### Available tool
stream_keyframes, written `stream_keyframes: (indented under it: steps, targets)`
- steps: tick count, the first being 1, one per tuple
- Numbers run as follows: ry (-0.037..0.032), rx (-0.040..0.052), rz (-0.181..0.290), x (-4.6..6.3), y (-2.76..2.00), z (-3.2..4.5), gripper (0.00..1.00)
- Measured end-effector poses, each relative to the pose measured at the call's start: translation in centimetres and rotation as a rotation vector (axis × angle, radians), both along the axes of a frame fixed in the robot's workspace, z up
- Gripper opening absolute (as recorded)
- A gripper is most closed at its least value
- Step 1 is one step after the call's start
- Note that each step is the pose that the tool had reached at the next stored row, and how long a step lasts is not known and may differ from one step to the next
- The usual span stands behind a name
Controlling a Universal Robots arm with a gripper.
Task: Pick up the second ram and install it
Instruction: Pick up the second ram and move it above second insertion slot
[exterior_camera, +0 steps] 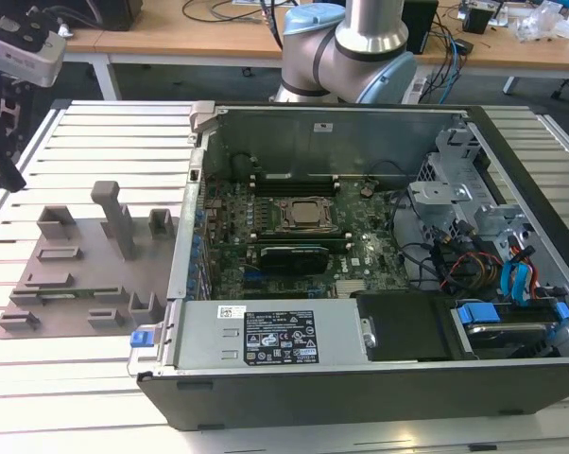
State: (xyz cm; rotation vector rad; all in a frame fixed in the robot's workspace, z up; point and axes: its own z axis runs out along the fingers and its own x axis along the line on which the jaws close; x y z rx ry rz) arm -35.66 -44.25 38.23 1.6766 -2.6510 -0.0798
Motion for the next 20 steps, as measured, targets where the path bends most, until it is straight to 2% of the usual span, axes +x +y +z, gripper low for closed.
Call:
stream_keyframes:
  steps: [20]
  targets:
    - [-0.0001, 0.0001, 0.209, 0.00, 0.00, 0.00, 0.10]
